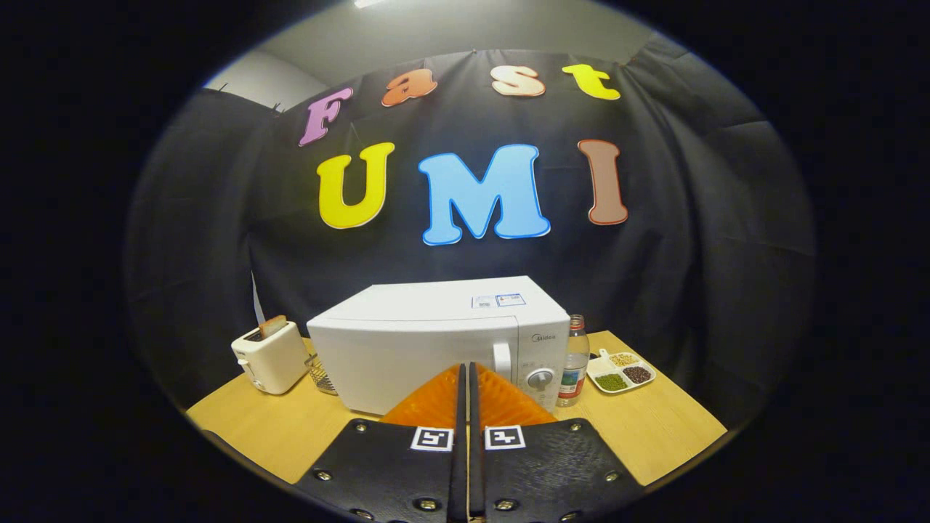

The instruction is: Open the microwave, put the food inside, and close the microwave door.

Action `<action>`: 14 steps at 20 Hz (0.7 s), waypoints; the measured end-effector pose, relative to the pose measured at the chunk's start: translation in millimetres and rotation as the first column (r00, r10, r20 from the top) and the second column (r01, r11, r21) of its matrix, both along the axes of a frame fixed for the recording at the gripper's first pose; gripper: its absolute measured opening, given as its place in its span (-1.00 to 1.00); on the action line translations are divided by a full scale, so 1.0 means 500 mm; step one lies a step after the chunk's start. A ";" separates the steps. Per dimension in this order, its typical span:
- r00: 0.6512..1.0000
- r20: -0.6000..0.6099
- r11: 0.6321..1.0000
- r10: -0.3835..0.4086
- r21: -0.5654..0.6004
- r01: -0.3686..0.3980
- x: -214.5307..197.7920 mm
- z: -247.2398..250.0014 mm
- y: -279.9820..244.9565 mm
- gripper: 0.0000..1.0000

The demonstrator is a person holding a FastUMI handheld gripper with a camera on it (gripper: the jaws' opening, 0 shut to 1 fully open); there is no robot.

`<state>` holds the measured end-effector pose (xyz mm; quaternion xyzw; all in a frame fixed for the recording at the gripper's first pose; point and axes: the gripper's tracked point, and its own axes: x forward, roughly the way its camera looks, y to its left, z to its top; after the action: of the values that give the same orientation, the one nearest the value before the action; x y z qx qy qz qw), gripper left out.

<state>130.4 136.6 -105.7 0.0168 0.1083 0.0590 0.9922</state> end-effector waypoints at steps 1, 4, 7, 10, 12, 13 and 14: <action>1.000 0.013 1.000 0.005 -0.006 -0.005 -0.028 0.009 0.001 -0.97; 0.999 0.046 0.999 -0.013 -0.037 0.015 -0.099 0.036 -0.012 -0.97; 0.998 0.065 1.000 -0.014 -0.008 0.014 -0.167 0.059 -0.010 -0.80; 0.994 0.103 0.999 -0.020 -0.027 0.023 -0.227 0.081 -0.016 -0.27; 0.994 0.113 0.999 -0.008 -0.048 0.013 -0.257 0.085 -0.017 0.03; 0.994 0.113 0.999 -0.003 -0.053 0.009 -0.271 0.086 -0.013 0.49; 0.993 0.117 0.998 -0.001 -0.056 0.008 -0.286 0.088 -0.013 0.96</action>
<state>-12.8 130.2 -61.9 -0.0141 0.0518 0.0546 0.9971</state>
